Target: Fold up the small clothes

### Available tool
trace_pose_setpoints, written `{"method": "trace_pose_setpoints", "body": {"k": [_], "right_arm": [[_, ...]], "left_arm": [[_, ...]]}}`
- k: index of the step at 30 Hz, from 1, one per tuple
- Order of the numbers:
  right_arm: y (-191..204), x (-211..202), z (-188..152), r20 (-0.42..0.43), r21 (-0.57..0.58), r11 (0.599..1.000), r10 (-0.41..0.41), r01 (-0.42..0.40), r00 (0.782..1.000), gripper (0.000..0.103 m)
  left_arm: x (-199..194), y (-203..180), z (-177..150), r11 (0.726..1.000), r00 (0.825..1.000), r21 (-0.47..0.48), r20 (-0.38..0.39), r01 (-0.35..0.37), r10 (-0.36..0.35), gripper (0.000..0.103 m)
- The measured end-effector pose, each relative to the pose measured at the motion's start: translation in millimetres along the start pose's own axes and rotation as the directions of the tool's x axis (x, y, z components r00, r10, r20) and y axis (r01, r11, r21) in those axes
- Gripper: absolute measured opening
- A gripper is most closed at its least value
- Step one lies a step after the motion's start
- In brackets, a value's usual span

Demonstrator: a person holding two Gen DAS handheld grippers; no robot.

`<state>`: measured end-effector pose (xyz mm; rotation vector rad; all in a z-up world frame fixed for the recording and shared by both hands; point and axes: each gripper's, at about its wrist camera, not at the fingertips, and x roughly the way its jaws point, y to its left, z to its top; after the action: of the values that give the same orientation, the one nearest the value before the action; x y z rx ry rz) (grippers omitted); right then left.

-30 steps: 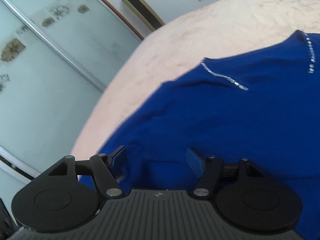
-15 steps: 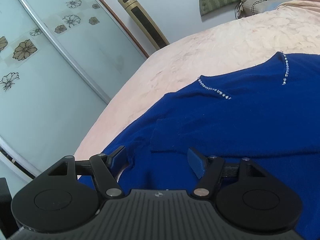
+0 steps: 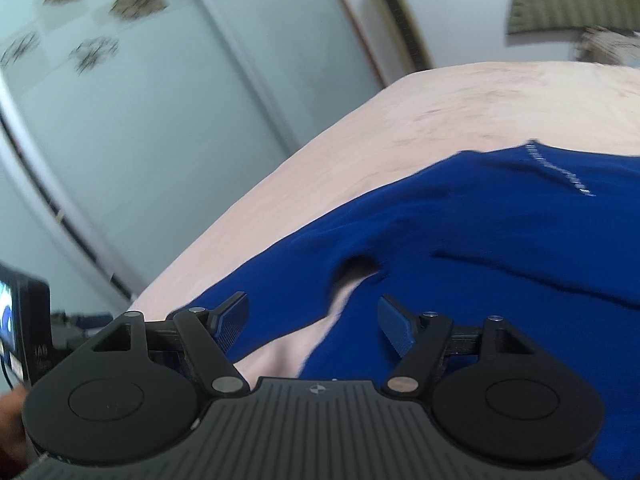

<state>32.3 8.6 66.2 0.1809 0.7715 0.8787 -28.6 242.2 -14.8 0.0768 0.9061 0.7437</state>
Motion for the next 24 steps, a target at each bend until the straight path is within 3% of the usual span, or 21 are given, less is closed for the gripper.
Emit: {"method": "trace_pose_setpoints", "body": {"k": [7, 10, 13, 18, 21, 24], "right_arm": [[44.2, 14.3, -11.9, -0.053, -0.136, 0.990, 0.028, -0.035, 0.998, 0.075], [66.6, 18.1, -20.4, -0.066, -0.236, 0.971, 0.024, -0.040, 0.997, 0.075], [89.9, 21.0, -30.5, -0.080, -0.357, 0.933, 0.010, -0.038, 0.997, 0.075], [117.8, 32.3, -45.5, -0.117, -0.504, 0.863, -0.023, -0.040, 0.993, 0.075], [125.0, 42.4, -49.8, -0.128, -0.536, 0.844, -0.066, -0.013, 0.990, 0.075], [122.8, 46.5, -48.1, -0.119, -0.509, 0.861, -0.091, 0.018, 0.989, 0.076]], "left_arm": [[1.5, 52.1, -3.7, 0.987, 0.988, -0.059, -0.001, -0.151, 0.151, 0.103], [-0.4, 73.9, -9.7, 0.983, 0.989, -0.109, -0.019, -0.149, 0.147, 0.103], [-3.6, 77.4, -13.7, 0.991, 0.997, -0.109, -0.015, -0.083, 0.082, 0.103], [-21.1, 56.6, -22.0, 0.998, 0.997, 0.039, 0.054, 0.047, -0.050, 0.103], [-38.6, 42.3, -26.5, 0.982, 0.982, 0.113, 0.099, 0.149, -0.160, 0.103], [-45.2, 34.0, -33.6, 0.958, 0.958, 0.154, 0.119, 0.244, -0.263, 0.103]]}}
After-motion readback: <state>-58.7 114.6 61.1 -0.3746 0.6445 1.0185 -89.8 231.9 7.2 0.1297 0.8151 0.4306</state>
